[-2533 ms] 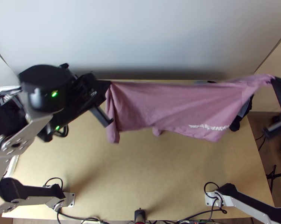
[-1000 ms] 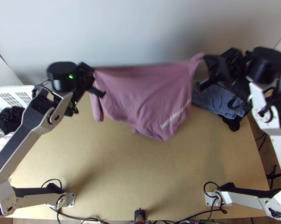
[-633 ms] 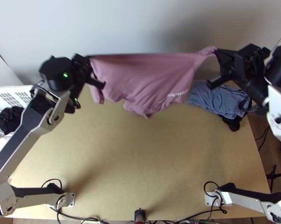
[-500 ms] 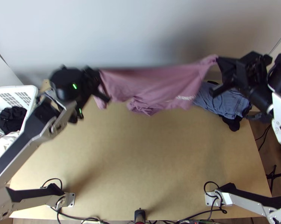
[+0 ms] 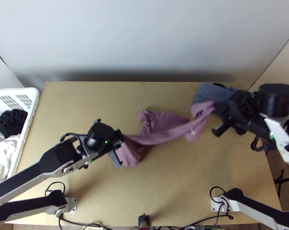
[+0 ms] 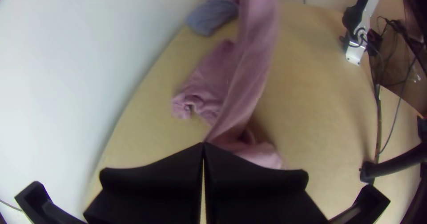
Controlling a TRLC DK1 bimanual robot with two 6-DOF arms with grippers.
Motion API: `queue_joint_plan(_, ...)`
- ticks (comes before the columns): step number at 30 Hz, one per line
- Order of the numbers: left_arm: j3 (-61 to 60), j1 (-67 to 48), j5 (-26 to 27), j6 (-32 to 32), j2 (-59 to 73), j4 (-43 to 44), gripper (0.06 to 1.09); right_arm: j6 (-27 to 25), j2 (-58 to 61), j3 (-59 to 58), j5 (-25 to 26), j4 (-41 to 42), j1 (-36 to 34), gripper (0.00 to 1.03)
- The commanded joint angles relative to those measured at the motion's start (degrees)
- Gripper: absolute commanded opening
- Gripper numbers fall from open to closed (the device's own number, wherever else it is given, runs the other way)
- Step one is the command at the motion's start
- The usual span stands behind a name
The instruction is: Fold the t-shirt
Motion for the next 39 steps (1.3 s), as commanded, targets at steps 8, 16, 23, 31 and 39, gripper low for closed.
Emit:
queue_joint_plan(8,-4.7,-3.9,19.9,-15.8,-0.6,-3.6,0.24,4.5,-4.2,-13.0,-1.9,-10.7,10.7,0.03)
queue_joint_plan(16,1.9,0.0,17.9,-16.9,4.5,-7.0,0.95,5.4,-6.3,-12.6,-2.6,-13.5,9.0,0.99)
queue_joint_plan(23,-3.4,9.0,16.2,-18.3,5.5,-6.6,0.98,4.0,-6.6,-6.7,-2.5,-12.6,0.4,0.99)
queue_joint_plan(31,-14.0,10.8,16.1,-17.2,6.5,-6.1,0.98,6.6,-5.8,-5.2,-2.5,-12.3,-0.9,0.99)
queue_joint_plan(39,-12.2,7.9,16.2,-18.1,12.7,-5.5,1.0,6.2,-5.9,-5.7,-2.5,-12.3,-1.3,0.99)
